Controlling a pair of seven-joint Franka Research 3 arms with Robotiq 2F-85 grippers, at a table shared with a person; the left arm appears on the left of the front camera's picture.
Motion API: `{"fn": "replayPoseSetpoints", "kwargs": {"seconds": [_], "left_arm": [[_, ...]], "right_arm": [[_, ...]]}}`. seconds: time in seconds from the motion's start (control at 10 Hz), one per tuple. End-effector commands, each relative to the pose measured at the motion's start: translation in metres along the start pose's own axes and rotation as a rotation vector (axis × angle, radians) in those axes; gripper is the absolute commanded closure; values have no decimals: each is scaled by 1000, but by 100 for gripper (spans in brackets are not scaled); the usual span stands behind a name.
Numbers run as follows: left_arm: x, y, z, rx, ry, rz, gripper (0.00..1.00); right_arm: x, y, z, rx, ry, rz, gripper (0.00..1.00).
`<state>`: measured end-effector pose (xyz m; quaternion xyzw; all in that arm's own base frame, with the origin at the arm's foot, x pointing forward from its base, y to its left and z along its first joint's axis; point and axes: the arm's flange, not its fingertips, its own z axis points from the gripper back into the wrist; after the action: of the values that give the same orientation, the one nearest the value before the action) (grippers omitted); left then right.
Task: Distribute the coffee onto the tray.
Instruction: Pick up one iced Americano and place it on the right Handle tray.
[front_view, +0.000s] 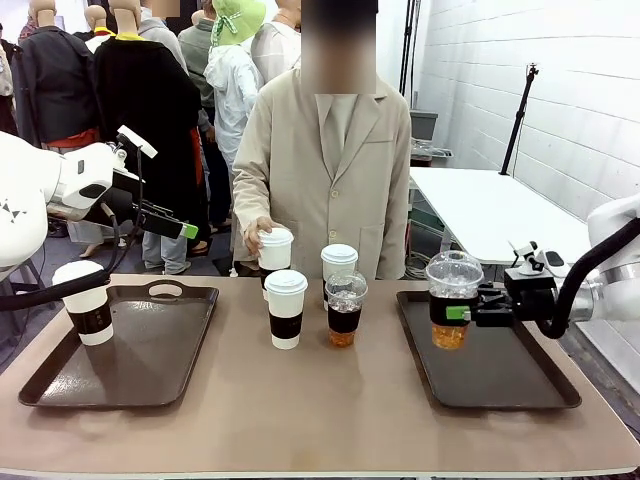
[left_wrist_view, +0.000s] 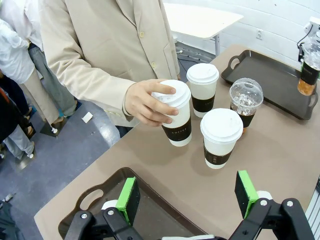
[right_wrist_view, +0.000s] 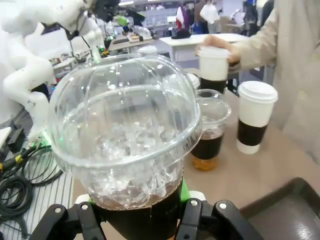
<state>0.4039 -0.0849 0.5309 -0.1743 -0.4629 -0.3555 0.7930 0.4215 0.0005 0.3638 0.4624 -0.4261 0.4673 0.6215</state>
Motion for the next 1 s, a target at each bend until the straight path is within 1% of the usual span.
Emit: {"fn": "replayPoseSetpoints", "kwargs": {"seconds": [0.0, 0.1, 0.2, 0.3, 0.6, 0.7, 0.8, 0.9], "left_arm": [[-1, -1, 1, -4, 10, 8, 0], [-1, -1, 1, -4, 10, 8, 0], [-1, -1, 1, -4, 10, 8, 0], [-1, -1, 1, -4, 10, 8, 0], [-1, -1, 1, -4, 10, 8, 0], [-1, -1, 1, -4, 10, 8, 0], [-1, -1, 1, -4, 10, 8, 0], [-1, -1, 1, -4, 10, 8, 0]], "right_arm": [[8, -23, 5, 29, 2, -5, 41], [8, -29, 7, 31, 4, 4, 41], [9, -27, 5, 32, 7, 20, 41], [3, -23, 5, -6, 7, 5, 41], [3, -23, 5, -6, 7, 5, 41], [-1, -28, 4, -5, 11, -1, 41], [-6, -46, -2, 4, 12, 16, 41], [-6, -64, 2, 8, 0, 8, 41]]}}
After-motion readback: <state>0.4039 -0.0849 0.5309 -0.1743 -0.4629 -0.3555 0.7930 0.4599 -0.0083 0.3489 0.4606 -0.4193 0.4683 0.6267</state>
